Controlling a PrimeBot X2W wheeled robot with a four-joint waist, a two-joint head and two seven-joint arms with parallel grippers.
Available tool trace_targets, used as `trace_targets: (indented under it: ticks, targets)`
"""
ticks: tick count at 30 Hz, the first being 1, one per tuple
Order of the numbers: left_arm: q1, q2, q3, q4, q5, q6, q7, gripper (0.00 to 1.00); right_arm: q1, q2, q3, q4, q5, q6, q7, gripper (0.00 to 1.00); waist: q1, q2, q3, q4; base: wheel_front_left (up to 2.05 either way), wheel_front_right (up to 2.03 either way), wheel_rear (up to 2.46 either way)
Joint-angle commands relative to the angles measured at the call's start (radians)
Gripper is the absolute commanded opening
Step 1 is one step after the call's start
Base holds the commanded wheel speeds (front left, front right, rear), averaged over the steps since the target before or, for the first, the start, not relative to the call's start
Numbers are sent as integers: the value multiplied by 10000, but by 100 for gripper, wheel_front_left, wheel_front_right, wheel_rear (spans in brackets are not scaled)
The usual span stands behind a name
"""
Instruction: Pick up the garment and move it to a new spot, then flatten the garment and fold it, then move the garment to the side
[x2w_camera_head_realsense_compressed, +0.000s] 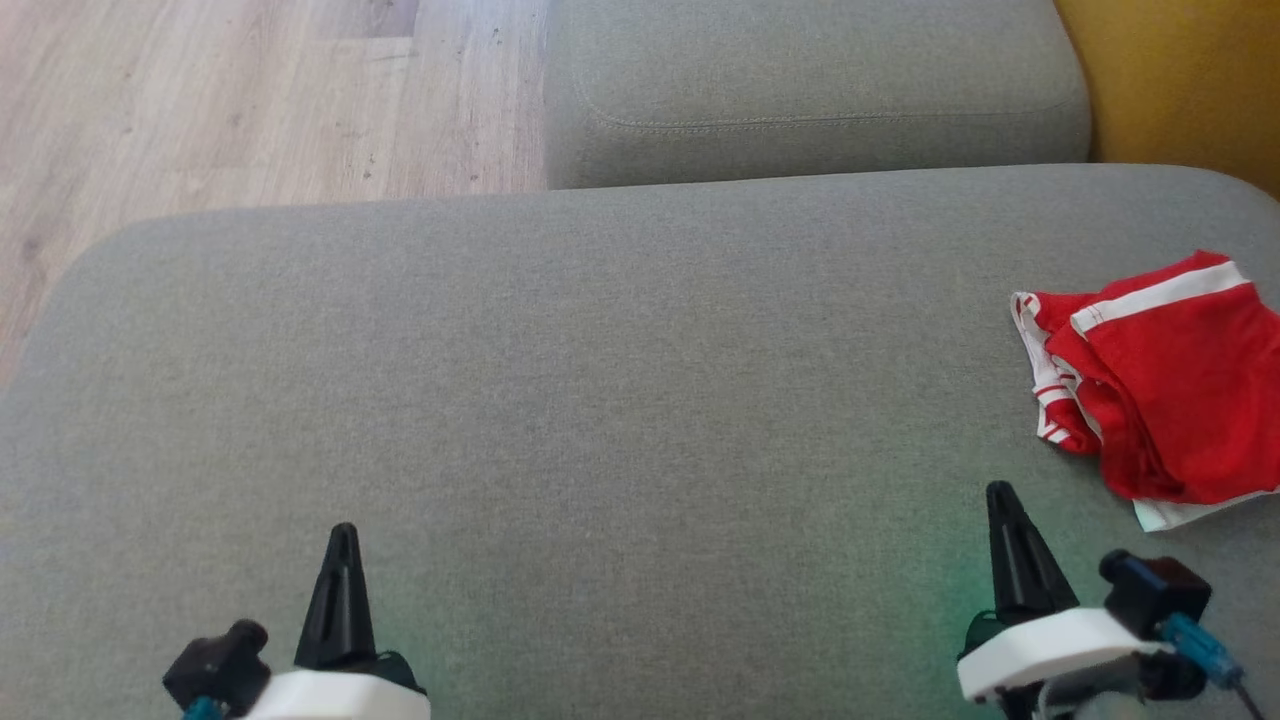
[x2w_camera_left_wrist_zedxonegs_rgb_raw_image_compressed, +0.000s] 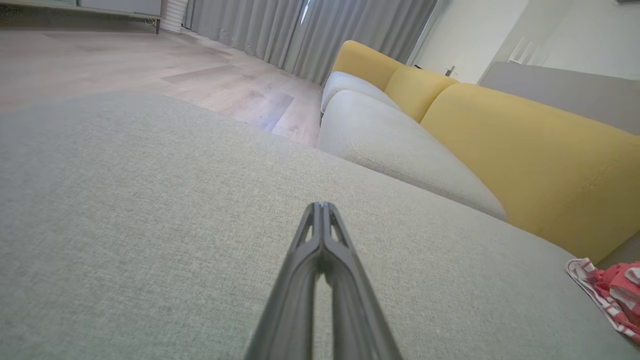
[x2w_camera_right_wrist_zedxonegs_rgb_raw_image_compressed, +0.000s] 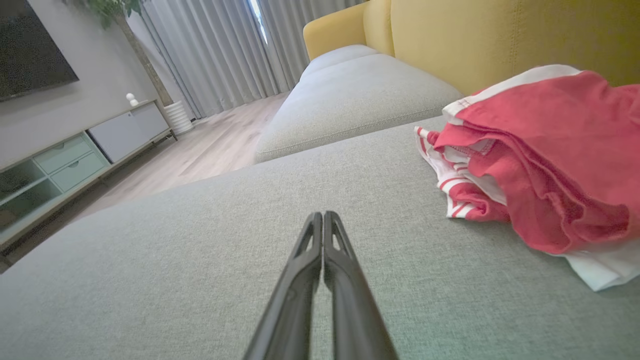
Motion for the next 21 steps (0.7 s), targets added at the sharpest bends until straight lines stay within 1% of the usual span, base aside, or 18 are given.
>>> trace_targets:
  ticks: [1,21]
  targets:
    - [-490,5,113,-332,-273,-9,86,0,-470,-16,-58,-380,338,0,72,0,0,0,3,-7,0,0,0]
    - [-617,14,418,-476,-2069,-35,623,0,-592,-48,-290,-556,2421,-2,593,0,0,0,46,-66,0,0,0]
